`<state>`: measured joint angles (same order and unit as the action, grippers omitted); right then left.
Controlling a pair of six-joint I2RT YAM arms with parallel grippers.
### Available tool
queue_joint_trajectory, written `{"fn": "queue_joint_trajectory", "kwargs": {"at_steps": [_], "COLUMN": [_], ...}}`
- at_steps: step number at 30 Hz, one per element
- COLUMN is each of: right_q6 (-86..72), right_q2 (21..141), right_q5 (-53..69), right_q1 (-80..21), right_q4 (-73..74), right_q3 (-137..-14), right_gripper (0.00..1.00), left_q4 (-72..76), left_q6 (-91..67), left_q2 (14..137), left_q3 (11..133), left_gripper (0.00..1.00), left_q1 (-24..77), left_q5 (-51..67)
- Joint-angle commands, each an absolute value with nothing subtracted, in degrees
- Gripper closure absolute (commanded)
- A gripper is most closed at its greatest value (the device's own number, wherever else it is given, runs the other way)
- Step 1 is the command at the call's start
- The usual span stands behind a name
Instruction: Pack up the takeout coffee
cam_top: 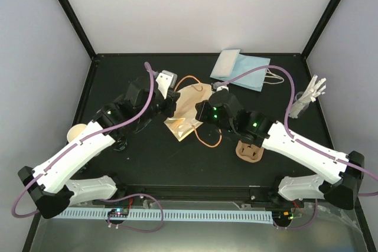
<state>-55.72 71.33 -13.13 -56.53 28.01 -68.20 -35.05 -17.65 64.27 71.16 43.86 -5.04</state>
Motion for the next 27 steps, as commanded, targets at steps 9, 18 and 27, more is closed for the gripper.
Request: {"fn": "queue_joint_trajectory", "kwargs": {"at_steps": [9, 18, 27], "right_q6": [-60.0, -60.4, -65.8], "right_q2": [75.2, 79.5, 78.3], "right_q5": [-12.5, -11.6, -13.8], "right_q1": [-56.6, -57.2, -56.4], "right_q4": [27.5, 28.4, 27.9], "right_q3": [-67.1, -68.7, -65.8], "right_gripper": [0.99, 0.99, 0.99], "left_q4": [-29.5, -27.2, -25.3], "left_q6": [-19.6, -21.7, -20.8], "left_q2": [65.7, 69.0, 67.6], "left_q3": [71.6, 72.3, 71.5], "left_gripper": [0.99, 0.98, 0.98], "left_q1": [42.5, 42.1, 41.9], "left_q5": [-1.0, 3.3, 4.6]}}
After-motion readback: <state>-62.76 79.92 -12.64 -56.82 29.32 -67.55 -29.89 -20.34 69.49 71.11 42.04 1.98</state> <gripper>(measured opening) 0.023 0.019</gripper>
